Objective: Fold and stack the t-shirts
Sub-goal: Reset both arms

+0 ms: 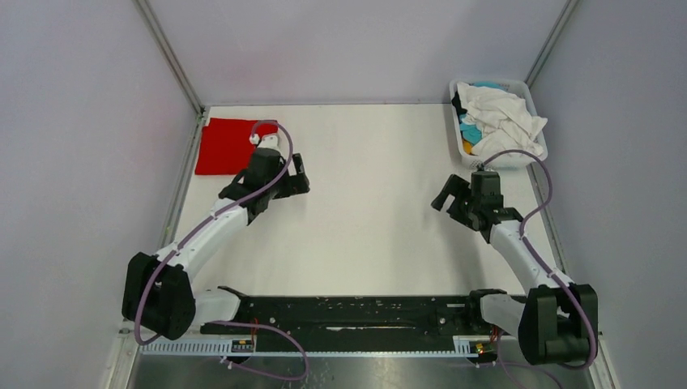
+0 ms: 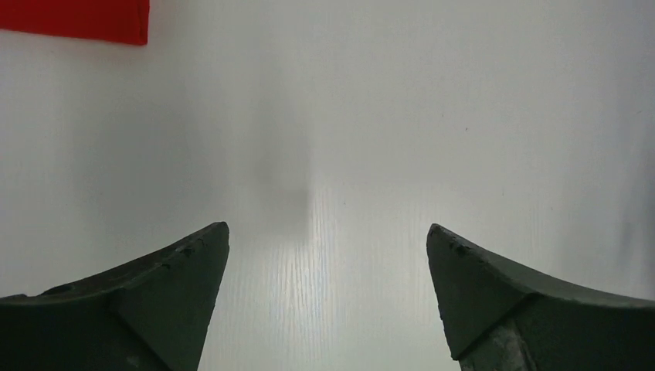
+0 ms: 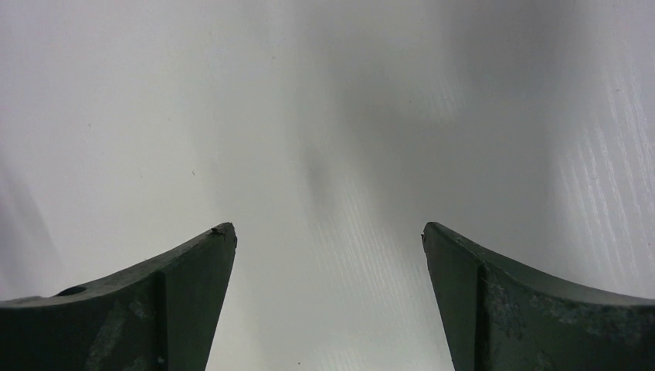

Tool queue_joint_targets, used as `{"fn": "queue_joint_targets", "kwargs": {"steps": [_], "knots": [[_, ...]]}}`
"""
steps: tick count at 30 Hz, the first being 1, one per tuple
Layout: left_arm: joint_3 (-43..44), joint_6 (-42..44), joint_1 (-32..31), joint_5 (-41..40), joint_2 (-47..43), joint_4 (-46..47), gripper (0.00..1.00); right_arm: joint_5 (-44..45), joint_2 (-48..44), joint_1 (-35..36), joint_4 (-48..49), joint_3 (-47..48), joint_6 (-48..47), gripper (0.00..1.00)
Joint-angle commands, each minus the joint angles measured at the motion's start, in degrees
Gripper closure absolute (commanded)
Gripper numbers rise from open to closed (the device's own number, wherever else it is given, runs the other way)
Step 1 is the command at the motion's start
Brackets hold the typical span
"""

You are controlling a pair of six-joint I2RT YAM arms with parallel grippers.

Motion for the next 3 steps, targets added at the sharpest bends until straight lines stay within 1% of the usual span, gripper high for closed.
{"fn": "queue_joint_targets", "kwargs": {"steps": [1, 3], "knots": [[0.09, -1.96, 0.19, -1.85, -2.99, 6.13, 0.01, 3.15, -5.74, -0.14, 4.20, -1.45, -2.04, 0.00], [0.67, -1.73, 0.16, -2.26, -2.30, 5.63, 0.01, 4.80, -7.37, -0.14, 4.50, -2.03, -2.30, 0.01]]}}
